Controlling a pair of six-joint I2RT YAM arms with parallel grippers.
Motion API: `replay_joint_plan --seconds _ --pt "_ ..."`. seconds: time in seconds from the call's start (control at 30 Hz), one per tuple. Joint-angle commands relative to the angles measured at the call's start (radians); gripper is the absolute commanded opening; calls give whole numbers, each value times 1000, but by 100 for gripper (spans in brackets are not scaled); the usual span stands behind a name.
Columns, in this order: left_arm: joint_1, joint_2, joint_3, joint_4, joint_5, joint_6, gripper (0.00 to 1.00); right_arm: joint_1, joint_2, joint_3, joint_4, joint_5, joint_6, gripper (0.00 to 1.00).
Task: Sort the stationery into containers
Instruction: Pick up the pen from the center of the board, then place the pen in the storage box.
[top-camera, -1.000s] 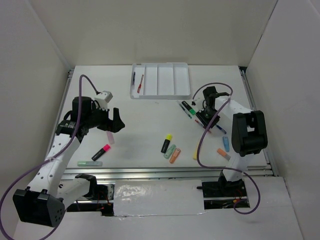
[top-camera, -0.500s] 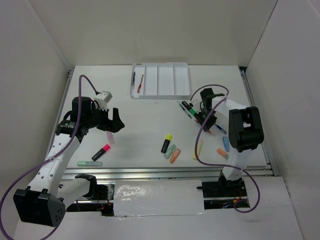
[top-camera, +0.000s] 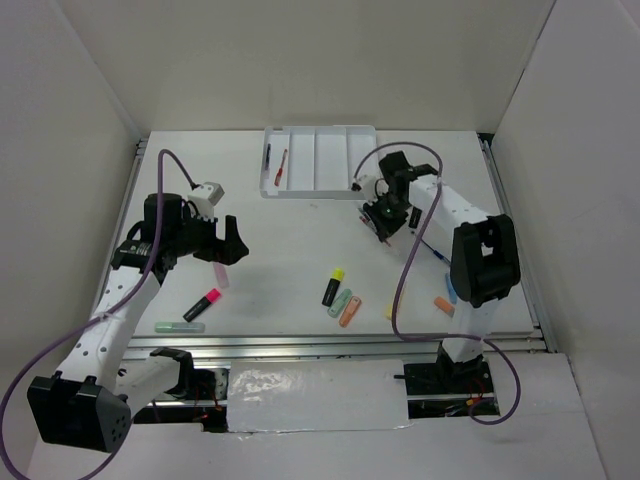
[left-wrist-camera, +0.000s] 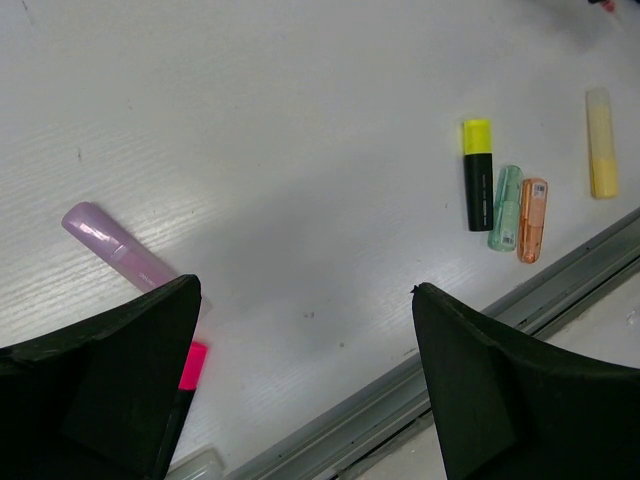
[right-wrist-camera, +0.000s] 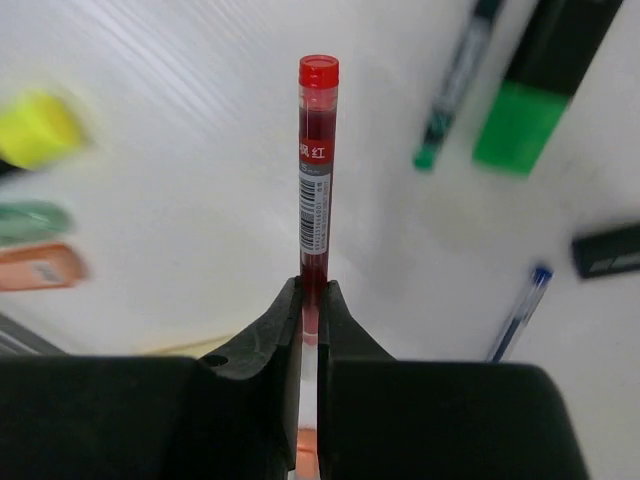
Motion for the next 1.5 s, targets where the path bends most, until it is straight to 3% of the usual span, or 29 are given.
replay_joint_plan --seconds 0.0,0.13,0.3,0.47,0.67,1.1,1.47 --pt "7 9 0 31 28 7 99 58 -87 213 -67 -180 65 0" --pt "13 21 5 36 39 4 99 113 -46 350 68 -318 210 0" --pt "47 44 34 45 23 -3 99 165 112 505 386 -353 447 0" --pt "89 70 43 57 22 -4 99 205 340 707 585 -330 595 0" --pt "136 114 25 69 48 -10 99 205 509 764 858 -281 760 0" --pt "217 171 1 71 131 -33 99 218 716 907 1027 -226 860 0" --pt "221 208 4 82 142 -43 99 216 779 1003 1023 -211 909 2"
